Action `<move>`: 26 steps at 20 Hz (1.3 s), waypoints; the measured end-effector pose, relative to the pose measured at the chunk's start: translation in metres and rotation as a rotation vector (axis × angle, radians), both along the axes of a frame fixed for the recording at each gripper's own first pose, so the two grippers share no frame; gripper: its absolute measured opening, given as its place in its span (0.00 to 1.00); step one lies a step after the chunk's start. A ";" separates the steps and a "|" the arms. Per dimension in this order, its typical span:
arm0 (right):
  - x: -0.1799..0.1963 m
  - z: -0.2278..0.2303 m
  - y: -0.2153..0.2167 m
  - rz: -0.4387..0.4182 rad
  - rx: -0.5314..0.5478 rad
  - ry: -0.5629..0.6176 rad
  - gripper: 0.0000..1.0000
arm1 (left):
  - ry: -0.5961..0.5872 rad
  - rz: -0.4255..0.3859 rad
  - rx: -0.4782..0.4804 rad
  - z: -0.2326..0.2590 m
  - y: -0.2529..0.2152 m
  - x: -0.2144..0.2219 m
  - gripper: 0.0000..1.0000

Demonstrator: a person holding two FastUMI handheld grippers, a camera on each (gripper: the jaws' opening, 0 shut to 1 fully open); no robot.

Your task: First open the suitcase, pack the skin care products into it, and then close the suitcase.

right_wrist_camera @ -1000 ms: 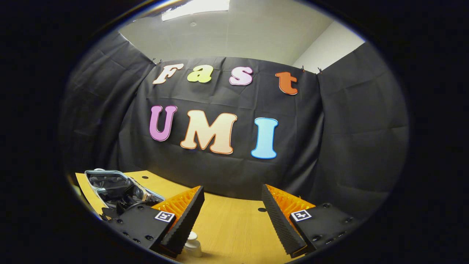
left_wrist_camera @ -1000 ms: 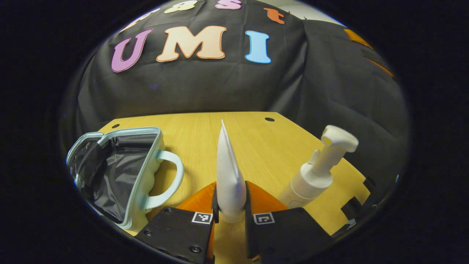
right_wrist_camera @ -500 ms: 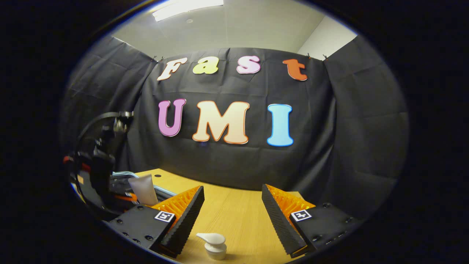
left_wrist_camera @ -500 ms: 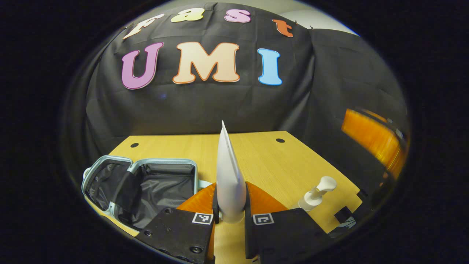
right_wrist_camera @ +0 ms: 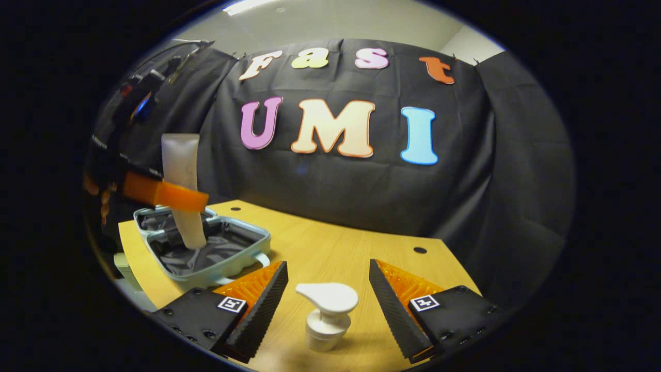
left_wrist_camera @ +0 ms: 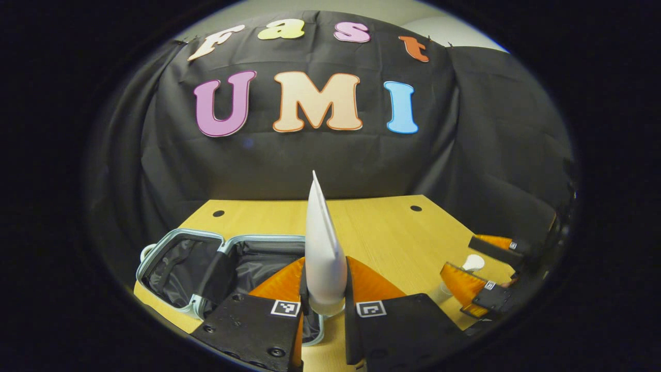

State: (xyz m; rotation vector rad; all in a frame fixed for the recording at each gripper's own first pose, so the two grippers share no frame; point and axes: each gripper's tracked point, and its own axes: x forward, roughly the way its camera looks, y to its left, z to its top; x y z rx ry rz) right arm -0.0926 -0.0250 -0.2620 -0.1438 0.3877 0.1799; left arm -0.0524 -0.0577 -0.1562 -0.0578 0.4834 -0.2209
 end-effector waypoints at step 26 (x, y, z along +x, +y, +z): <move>0.002 0.072 0.036 -0.148 0.111 0.138 0.51 | 0.555 -0.022 0.165 -0.181 0.125 0.035 0.25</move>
